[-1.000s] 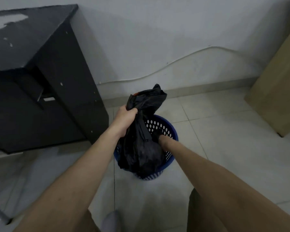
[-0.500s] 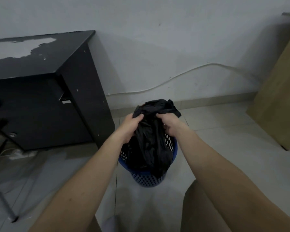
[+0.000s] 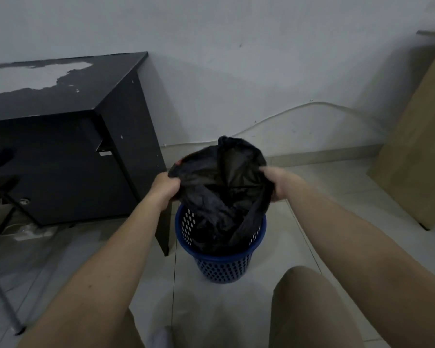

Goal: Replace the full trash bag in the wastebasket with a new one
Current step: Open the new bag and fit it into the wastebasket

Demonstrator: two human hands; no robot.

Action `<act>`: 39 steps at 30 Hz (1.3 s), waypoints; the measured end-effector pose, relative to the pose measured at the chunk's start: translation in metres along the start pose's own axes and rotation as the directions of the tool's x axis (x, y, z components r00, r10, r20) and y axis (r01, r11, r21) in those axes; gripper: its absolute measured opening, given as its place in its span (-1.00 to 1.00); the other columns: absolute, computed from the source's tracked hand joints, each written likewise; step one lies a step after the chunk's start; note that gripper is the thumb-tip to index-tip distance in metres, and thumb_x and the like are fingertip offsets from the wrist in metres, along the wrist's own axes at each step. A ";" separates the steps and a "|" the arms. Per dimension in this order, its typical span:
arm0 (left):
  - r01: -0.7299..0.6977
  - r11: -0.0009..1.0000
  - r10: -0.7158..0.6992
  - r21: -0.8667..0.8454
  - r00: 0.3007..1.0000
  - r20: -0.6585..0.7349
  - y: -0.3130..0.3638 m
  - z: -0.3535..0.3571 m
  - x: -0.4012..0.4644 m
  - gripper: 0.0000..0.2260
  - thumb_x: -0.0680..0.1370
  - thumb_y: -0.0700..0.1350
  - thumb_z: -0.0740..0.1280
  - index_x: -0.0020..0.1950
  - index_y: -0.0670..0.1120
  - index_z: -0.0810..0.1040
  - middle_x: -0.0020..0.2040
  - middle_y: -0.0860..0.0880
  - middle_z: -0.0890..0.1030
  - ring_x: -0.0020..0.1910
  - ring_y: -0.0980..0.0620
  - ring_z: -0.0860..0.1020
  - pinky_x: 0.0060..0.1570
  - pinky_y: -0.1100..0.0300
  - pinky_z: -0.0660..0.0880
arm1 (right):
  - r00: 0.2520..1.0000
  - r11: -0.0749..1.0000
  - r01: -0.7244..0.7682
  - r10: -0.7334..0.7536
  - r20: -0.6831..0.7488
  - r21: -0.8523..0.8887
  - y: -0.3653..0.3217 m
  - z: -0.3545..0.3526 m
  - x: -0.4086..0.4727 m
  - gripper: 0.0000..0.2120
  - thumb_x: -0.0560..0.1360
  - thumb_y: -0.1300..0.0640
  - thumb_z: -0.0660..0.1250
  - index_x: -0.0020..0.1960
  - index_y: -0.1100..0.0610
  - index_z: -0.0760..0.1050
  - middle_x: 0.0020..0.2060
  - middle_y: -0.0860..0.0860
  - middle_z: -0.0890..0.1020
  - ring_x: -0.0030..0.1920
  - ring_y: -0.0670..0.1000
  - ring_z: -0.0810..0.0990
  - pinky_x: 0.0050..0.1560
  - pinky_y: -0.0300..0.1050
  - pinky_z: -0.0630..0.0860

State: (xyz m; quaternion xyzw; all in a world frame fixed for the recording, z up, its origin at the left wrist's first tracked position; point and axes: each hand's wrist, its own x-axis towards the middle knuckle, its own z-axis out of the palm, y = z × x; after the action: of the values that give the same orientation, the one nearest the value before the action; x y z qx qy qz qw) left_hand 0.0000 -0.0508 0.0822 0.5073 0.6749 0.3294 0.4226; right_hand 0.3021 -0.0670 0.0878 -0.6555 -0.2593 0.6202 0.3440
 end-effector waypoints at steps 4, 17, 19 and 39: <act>-0.072 0.966 0.083 0.250 0.996 -0.033 -0.012 -0.013 0.006 -0.60 0.56 -0.24 0.26 0.39 -0.01 0.45 0.21 -0.02 0.54 0.04 -0.01 0.51 0.02 0.11 0.50 | 0.990 0.996 0.087 -0.085 -0.111 0.012 0.004 -0.006 0.002 -0.71 0.65 0.06 0.16 -0.08 0.20 0.55 -0.45 0.08 0.68 -0.51 0.06 0.65 -0.54 -0.12 0.55; -0.061 0.686 0.018 0.725 0.998 0.068 -0.021 -0.002 0.014 -0.66 0.58 -0.15 0.30 0.37 -0.08 0.48 0.29 -0.17 0.51 0.17 -0.17 0.52 0.13 0.05 0.51 | 0.904 0.816 0.215 -0.374 -0.208 -0.537 0.029 -0.013 0.028 -0.73 0.55 0.33 0.22 0.20 0.32 0.55 0.10 0.23 0.61 0.03 0.20 0.58 0.02 0.00 0.52; -0.118 0.720 0.021 0.684 0.989 0.148 -0.025 0.007 0.020 -0.66 0.58 -0.21 0.25 0.35 -0.05 0.50 0.34 -0.16 0.49 0.23 -0.16 0.50 0.15 0.09 0.47 | 0.937 0.799 0.182 -0.318 -0.146 -0.573 0.039 -0.014 0.037 -0.73 0.55 0.31 0.19 0.20 0.31 0.54 0.12 0.24 0.61 0.05 0.21 0.60 -0.05 -0.04 0.56; -0.321 0.833 0.273 0.451 0.947 0.170 -0.062 0.052 0.133 -0.71 0.67 0.07 0.22 -0.02 -0.09 0.62 -0.10 -0.08 0.64 -0.09 -0.08 0.58 -0.16 0.12 0.43 | 0.831 0.516 0.425 -0.548 0.094 -0.744 0.026 0.003 0.154 -0.76 0.63 0.07 0.27 0.15 0.21 0.60 0.07 0.18 0.66 0.11 0.14 0.59 0.14 -0.08 0.45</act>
State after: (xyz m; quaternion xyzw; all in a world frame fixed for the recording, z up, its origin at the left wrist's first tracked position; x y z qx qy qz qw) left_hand 0.0047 0.0615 -0.0255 0.7092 0.6258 0.1912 0.2623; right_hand 0.3115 0.0351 -0.0301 -0.6822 -0.6330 0.2867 0.2274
